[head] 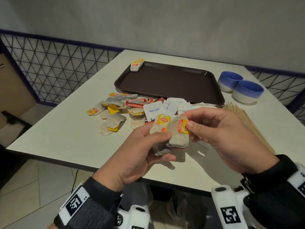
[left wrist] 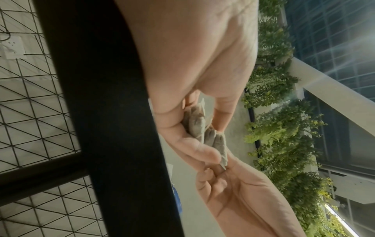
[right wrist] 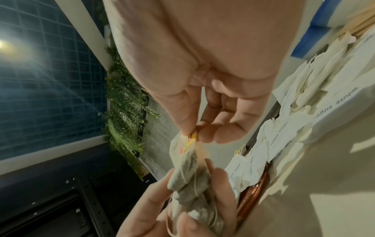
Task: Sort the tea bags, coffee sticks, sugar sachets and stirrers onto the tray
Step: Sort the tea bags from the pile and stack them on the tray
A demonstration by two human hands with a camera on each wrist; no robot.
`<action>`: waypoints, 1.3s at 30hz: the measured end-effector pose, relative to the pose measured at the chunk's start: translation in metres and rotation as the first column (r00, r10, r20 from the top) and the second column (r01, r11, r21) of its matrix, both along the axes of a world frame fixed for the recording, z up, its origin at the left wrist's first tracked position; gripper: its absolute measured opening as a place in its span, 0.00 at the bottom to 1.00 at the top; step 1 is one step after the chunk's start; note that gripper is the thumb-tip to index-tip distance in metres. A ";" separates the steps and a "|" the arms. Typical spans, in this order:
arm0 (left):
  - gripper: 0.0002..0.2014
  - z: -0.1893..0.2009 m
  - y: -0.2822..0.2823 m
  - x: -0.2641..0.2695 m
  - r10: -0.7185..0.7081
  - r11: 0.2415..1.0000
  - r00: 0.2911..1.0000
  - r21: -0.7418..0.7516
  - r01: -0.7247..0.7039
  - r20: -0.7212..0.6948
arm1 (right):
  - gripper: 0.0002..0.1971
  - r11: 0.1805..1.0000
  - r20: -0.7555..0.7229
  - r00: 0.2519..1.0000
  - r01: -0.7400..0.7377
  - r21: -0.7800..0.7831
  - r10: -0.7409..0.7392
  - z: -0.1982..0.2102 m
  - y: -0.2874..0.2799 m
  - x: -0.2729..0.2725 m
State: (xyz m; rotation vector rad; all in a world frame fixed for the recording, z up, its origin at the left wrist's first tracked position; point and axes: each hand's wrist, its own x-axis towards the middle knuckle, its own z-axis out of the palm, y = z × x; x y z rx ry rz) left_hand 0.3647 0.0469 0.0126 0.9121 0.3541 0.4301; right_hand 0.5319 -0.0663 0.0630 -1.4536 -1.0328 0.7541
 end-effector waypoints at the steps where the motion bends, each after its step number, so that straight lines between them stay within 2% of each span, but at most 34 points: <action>1: 0.16 0.000 0.000 0.000 -0.001 1.000 1.000 0.002 0.001 0.004 | 0.10 1.000 -0.015 1.000 -0.008 -0.001 0.008 0.000 0.000 0.000; 4: 0.15 0.000 0.001 0.000 0.007 1.000 1.000 -0.001 -0.007 0.002 | 0.15 1.000 -0.089 0.996 -0.028 -0.010 0.027 0.002 -0.002 0.002; 6: 0.19 -0.001 0.001 0.000 0.007 1.000 1.000 -0.007 -0.007 0.010 | 0.17 0.999 -0.119 0.992 -0.036 -0.024 0.033 0.003 -0.003 0.002; 15: 0.19 -0.002 0.000 -0.001 -0.001 1.000 0.999 0.013 0.000 0.038 | 0.17 0.988 -0.316 0.942 -0.142 -0.066 0.114 0.008 -0.001 -0.001; 19: 0.13 -0.003 -0.002 0.002 0.062 0.993 0.998 0.102 -0.062 0.010 | 0.22 0.986 -0.330 0.940 -0.130 -0.107 0.088 0.006 0.001 -0.003; 24: 0.14 -0.005 -0.002 0.005 0.168 0.976 0.986 0.142 -0.167 0.004 | 0.25 0.987 -0.323 0.945 -0.092 -0.134 0.045 0.005 0.003 -0.006; 28: 0.18 -0.009 -0.002 0.007 0.245 0.952 0.969 0.196 -0.235 -0.024 | 0.30 0.988 -0.378 0.926 -0.072 -0.139 0.014 0.006 0.005 -0.009; 31: 0.07 -0.009 -0.005 0.010 0.288 0.941 0.958 0.190 -0.280 -0.016 | 0.34 0.990 -0.398 0.916 -0.003 -0.140 -0.053 0.003 0.009 -0.013; 35: 0.08 -0.009 -0.010 0.017 0.392 0.910 0.920 0.152 -0.385 -0.014 | 0.39 0.987 -0.338 0.932 0.092 -0.131 -0.132 -0.003 0.011 -0.021; 37: 0.08 -0.010 -0.011 0.020 0.438 0.889 0.899 0.154 -0.431 -0.011 | 0.39 0.985 -0.302 0.941 0.120 -0.120 -0.152 -0.006 0.010 -0.022; 39: 0.07 -0.010 -0.011 0.023 0.486 0.863 0.874 0.174 -0.475 -0.021 | 0.35 0.989 -0.304 0.944 0.104 -0.104 -0.131 -0.007 0.009 -0.023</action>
